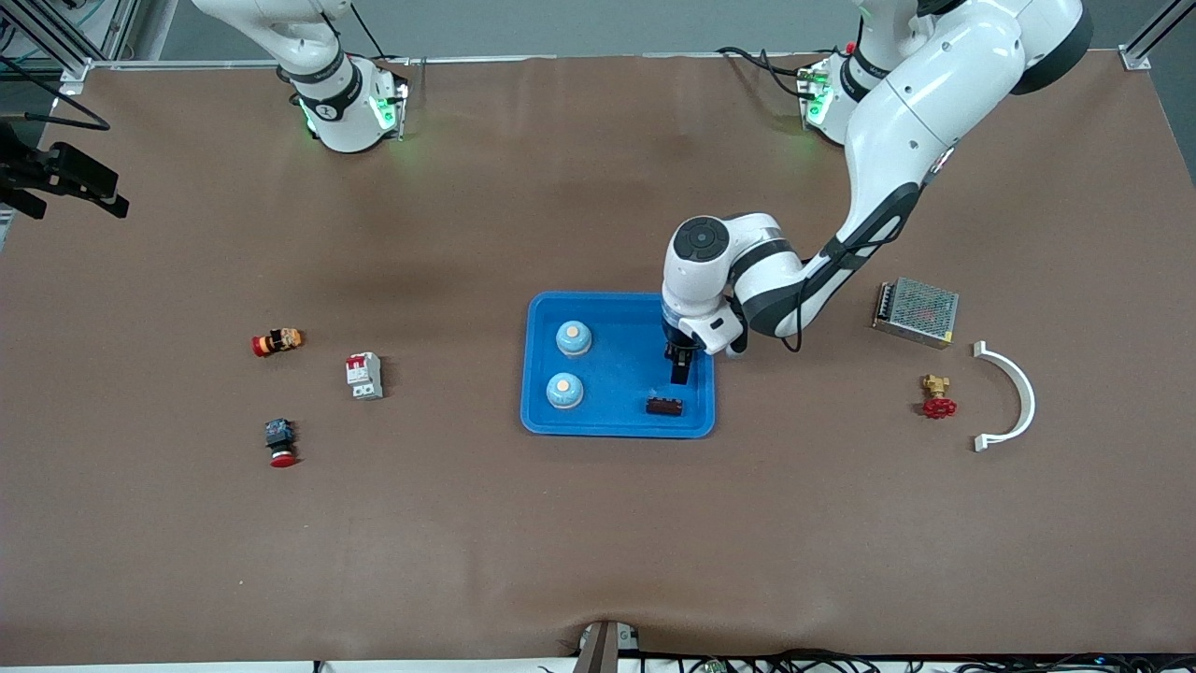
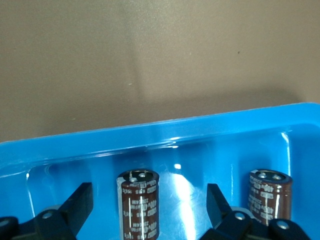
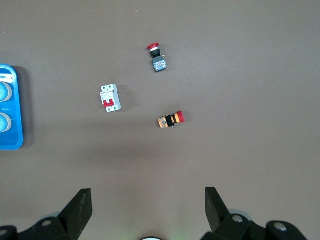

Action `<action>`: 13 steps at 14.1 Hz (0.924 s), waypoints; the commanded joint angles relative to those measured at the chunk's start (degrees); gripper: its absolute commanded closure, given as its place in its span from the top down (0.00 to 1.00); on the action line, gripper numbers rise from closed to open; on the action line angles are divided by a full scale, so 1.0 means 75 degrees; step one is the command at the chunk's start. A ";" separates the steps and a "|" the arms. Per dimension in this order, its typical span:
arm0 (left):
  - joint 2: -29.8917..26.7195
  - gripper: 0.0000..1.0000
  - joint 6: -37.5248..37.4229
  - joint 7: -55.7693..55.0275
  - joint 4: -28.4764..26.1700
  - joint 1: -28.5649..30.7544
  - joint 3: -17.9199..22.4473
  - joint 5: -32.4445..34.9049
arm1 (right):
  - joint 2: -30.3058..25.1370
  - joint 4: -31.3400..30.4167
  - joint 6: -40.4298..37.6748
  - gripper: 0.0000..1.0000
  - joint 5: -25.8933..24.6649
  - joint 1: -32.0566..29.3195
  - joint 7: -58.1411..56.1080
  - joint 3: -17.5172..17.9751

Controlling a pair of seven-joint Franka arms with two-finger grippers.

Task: Place electrolytic capacitor and blue bell in tray

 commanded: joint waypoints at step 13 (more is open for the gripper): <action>-0.0288 1.00 -0.0754 0.1784 0.0657 0.1247 -0.0383 -0.0167 | -0.0057 0.0201 -0.0108 1.00 0.0035 -0.0064 -0.0061 0.0092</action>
